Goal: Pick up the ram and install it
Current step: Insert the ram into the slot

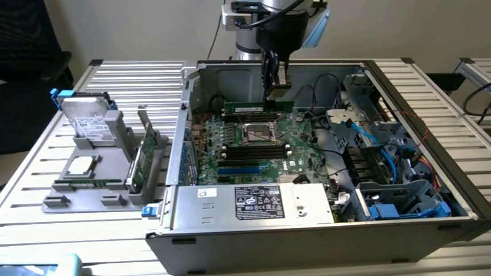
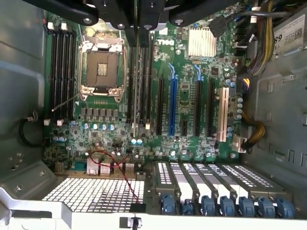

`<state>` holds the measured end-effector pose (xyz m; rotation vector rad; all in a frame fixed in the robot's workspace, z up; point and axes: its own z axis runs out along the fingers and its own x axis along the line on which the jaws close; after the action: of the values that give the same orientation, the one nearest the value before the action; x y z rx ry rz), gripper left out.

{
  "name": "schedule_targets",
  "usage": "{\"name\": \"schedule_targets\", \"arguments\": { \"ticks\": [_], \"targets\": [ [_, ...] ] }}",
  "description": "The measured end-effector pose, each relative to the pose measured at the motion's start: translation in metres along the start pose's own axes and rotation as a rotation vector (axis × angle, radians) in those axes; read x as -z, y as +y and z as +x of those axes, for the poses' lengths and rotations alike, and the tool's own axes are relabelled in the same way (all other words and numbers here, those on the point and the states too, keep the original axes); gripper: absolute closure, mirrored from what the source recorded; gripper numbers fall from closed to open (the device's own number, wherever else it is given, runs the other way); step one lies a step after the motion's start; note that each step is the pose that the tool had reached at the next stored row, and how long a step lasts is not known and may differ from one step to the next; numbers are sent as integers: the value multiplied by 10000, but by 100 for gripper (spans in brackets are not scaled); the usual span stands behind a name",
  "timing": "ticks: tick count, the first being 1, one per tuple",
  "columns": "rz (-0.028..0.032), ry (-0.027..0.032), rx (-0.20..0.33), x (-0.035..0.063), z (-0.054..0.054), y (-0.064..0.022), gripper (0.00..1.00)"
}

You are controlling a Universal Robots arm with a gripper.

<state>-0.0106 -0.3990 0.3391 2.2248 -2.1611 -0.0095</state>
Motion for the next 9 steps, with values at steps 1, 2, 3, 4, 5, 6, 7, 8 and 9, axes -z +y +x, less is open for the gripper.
{"name": "schedule_targets", "arguments": {
  "ticks": [1,2,3,4,5,6,7,8,9],
  "targets": [
    [19,5,-1,-12,-1,0,87],
    [38,5,-1,-23,-1,-1,87],
    [57,6,-1,-34,-1,-1,87],
    [65,7,0,-41,-1,-2,87],
    [65,8,-1,-40,-1,-2,87],
    [66,7,0,-41,-2,-2,87],
    [65,8,-1,-41,-1,-1,87],
    [66,8,-1,-41,-2,-2,87],
    [66,5,-1,-43,-3,-2,87]
  ]
}}
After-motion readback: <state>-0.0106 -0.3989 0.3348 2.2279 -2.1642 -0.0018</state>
